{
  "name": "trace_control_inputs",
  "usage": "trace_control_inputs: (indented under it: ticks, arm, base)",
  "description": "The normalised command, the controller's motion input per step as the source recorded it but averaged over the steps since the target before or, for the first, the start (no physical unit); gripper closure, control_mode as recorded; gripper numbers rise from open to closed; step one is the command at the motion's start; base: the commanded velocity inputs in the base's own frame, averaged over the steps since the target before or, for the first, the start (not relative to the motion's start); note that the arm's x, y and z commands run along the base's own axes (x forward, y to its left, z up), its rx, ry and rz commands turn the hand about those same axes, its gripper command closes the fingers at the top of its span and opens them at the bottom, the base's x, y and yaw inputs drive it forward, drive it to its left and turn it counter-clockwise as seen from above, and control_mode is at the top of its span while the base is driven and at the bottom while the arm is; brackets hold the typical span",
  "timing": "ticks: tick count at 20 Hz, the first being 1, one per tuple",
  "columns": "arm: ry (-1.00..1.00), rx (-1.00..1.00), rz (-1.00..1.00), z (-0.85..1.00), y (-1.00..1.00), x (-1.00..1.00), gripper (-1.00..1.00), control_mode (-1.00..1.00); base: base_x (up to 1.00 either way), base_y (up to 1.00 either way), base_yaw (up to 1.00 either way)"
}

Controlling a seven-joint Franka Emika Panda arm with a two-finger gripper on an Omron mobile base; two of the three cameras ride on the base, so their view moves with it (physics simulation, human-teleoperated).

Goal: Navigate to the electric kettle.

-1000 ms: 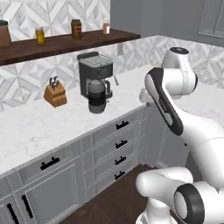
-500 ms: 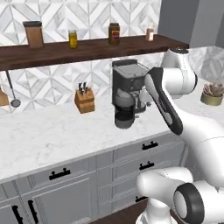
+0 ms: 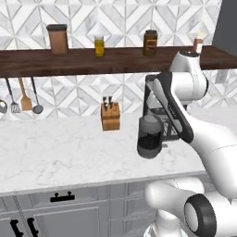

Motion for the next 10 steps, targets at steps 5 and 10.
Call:
trace_control_inputs:
  ticks: [5,10]
  arm:
    - [0.0,0.0,0.0,0.0,0.0,0.0,-1.0,1.0]
    - [0.0,0.0,0.0,0.0,0.0,0.0,-1.0,1.0]
  base:
    - [0.61,-0.38,0.28]
    - [0.61,-0.04,0.1]
